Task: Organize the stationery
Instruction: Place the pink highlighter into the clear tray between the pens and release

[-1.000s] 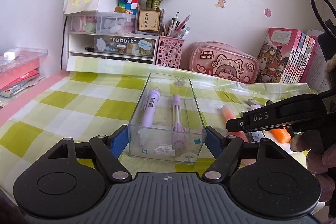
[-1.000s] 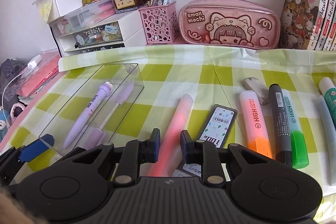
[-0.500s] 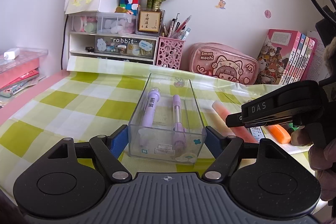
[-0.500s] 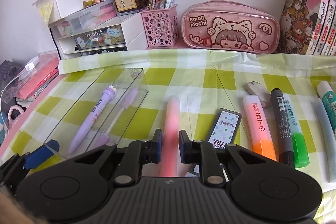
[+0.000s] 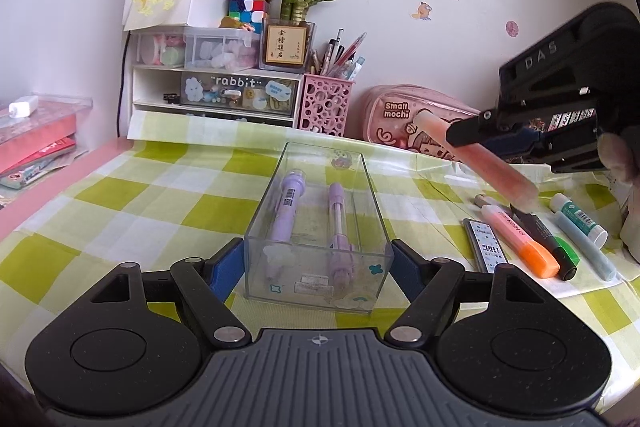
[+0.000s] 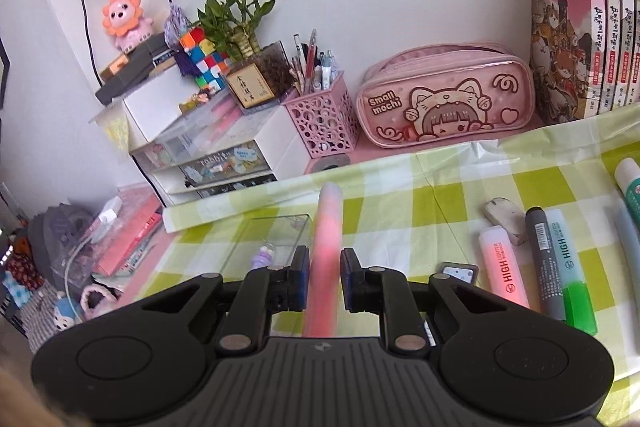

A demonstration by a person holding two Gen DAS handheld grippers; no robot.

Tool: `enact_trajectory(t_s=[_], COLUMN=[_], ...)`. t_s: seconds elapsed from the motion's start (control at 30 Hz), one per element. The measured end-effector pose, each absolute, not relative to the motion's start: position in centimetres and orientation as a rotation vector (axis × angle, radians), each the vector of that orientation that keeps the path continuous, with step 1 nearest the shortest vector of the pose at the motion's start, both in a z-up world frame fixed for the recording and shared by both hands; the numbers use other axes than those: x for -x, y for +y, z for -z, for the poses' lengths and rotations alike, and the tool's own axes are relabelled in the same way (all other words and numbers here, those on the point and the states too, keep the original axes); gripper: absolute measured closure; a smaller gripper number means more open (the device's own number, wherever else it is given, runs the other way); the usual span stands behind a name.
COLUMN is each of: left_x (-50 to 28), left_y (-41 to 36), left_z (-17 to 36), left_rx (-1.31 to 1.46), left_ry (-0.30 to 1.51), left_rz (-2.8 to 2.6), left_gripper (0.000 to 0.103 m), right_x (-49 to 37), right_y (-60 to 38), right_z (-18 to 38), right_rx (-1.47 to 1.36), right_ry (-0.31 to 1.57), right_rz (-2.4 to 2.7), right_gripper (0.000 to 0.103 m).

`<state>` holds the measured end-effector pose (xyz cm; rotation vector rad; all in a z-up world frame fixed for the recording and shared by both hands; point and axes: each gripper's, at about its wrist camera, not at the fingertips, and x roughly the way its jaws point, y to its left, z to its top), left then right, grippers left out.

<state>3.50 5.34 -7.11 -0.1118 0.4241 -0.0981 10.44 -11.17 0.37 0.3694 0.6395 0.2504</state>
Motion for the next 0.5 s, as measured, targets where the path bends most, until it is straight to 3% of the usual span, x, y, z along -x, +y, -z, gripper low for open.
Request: enact_trajectory(t_s=[0.27,0.5], left_x=[-3.3,-3.3], left_y=[5.3,5.5], left_z=[7.4,7.5], left_rx=[0.116,0.12], left_ry=[0.396,0.394], left_rz=[0.095,0.099], left_gripper=[0.028,0.028], right_x=[-12.5,-16.4], right_y=[-10.3,-7.1], right_z=[0.0,1.1], right_rx=[-0.561,-0.622], right_ry=[0.729,0.924], right_rz=[-0.378,-0.388], right_gripper=[0.087,0.087])
